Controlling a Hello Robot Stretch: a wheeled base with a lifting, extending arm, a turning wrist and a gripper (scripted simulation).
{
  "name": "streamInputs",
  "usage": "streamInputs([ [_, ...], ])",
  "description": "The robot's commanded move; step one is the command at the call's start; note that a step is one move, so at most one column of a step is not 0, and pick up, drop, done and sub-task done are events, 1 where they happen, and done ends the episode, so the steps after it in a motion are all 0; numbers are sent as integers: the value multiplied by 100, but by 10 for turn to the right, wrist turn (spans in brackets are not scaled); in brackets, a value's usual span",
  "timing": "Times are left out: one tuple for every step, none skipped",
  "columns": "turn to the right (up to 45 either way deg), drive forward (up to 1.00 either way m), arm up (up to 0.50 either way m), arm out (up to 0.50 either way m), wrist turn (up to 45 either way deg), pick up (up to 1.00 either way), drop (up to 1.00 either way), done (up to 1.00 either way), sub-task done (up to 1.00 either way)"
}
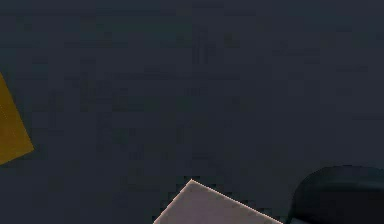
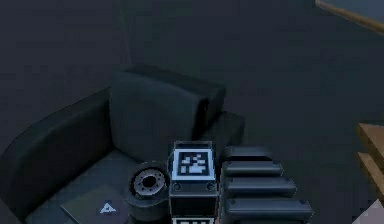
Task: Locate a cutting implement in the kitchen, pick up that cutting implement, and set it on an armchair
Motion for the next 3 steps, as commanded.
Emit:
streamInputs([
  [0,0,0,48,0,0,0,0,0],
  [0,0,0,0,390,0,0,0,0],
  [0,0,-40,0,0,0,0,0,0],
])
